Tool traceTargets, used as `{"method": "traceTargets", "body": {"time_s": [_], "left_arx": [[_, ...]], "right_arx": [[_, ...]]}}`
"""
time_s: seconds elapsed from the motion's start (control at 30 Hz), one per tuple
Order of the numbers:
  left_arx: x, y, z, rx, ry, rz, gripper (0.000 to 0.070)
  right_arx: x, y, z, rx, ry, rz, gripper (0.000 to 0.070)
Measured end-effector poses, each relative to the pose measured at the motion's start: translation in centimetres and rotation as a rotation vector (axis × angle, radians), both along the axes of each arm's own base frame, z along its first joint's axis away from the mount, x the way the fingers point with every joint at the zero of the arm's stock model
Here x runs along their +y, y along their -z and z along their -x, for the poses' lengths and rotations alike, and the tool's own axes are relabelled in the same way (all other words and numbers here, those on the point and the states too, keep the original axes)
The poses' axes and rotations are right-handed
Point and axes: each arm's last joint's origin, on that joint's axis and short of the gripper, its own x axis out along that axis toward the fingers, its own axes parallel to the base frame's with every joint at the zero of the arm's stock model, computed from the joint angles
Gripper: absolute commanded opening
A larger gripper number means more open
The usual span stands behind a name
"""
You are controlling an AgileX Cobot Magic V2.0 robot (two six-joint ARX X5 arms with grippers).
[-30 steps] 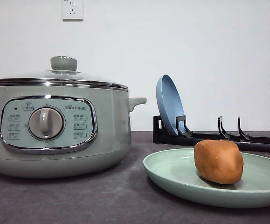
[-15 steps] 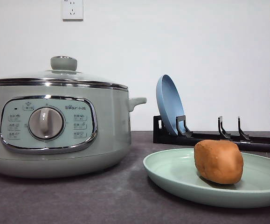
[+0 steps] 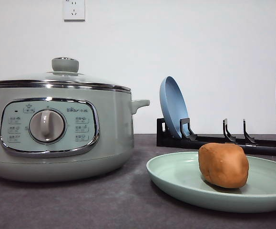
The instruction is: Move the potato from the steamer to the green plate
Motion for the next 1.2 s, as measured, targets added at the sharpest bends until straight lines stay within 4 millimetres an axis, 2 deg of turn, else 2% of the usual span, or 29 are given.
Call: {"method": "traceTargets", "body": {"time_s": [1.2], "left_arx": [[0.0, 0.0, 0.0, 0.0, 0.0, 0.0, 0.0002]], "right_arx": [[0.0, 0.0, 0.0, 0.0, 0.0, 0.0, 0.0]]}}
